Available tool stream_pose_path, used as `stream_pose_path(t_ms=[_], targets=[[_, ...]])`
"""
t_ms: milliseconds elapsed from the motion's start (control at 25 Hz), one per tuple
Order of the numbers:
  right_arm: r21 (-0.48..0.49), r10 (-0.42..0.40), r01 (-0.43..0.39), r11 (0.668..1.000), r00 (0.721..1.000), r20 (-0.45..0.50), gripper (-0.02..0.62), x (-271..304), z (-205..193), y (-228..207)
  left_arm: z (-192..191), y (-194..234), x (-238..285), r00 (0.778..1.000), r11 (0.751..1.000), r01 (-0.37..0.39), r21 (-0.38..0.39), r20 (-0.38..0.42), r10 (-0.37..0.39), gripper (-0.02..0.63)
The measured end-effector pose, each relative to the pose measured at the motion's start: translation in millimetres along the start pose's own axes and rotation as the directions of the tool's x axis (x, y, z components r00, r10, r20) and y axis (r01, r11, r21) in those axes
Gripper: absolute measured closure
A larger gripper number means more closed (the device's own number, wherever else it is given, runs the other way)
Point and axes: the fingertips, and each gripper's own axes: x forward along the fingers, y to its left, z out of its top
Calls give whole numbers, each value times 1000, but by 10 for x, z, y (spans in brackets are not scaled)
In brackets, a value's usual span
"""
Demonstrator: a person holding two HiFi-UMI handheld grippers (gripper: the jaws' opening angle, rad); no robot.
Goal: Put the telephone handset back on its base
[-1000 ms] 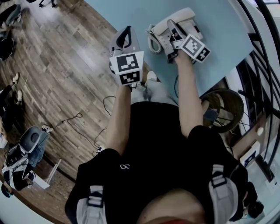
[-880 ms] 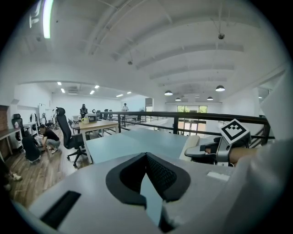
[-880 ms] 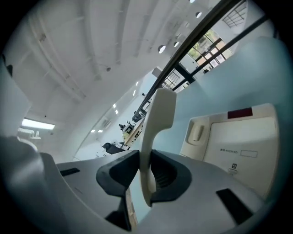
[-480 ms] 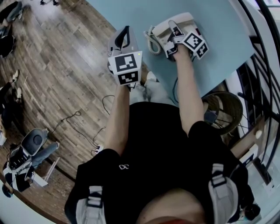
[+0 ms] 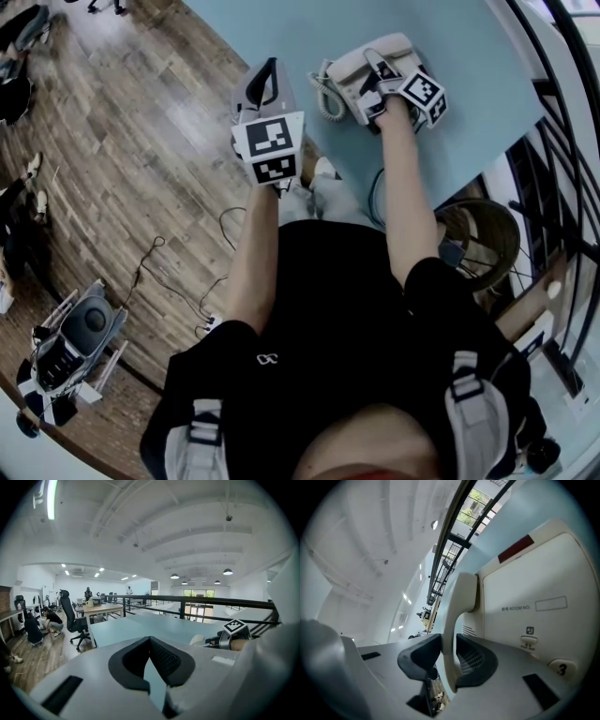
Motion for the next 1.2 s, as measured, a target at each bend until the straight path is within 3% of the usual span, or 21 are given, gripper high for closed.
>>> stream_pose_path(t_ms=[80, 160, 320, 440, 480, 560, 680, 840, 920, 1000, 1200], targets=[[27, -5, 5, 1000, 1000, -7, 503, -50, -4, -51, 20, -2, -23, 1000, 1000, 1, 0, 5, -1, 607], [-7, -44, 44, 999, 999, -10, 493, -108, -10, -85, 45, 21, -31, 1000, 1000, -1, -3, 10, 1, 607], [-184, -143, 149, 972, 989, 44, 459, -332, 64, 31, 96, 35, -29, 1000, 1000, 2, -4, 18, -1, 607], [-374, -151, 189, 908, 980, 129, 507, -492, 176, 366, 169, 44, -59, 999, 1000, 2, 0, 37, -2, 607], [-447, -114, 172, 878, 982, 153, 559, -520, 208, 561, 204, 47, -74, 999, 1000, 1, 1, 46, -1, 607], [-601, 22, 80, 795, 987, 160, 591, -559, 211, 1049, 288, 58, -119, 998, 1000, -3, 3, 69, 3, 607], [-783, 211, -54, 619, 972, 100, 597, -626, 79, 1783, 430, 107, -208, 994, 1000, -15, 13, 105, 13, 607], [-915, 318, -77, 396, 946, 58, 598, -707, -102, 2525, 701, 285, -369, 986, 999, -49, 20, 163, 45, 607], [-951, 355, -68, 300, 934, 45, 598, -763, -193, 2853, 892, 398, -483, 976, 997, -75, 20, 205, 70, 607], [-972, 387, -56, 227, 921, 38, 598, -818, -280, 3137, 1083, 489, -607, 964, 995, -99, 19, 250, 91, 607], [-992, 445, -76, 100, 895, -24, 601, -890, -645, 3520, 1302, 639, -849, 940, 991, -131, 3, 317, 123, 607]])
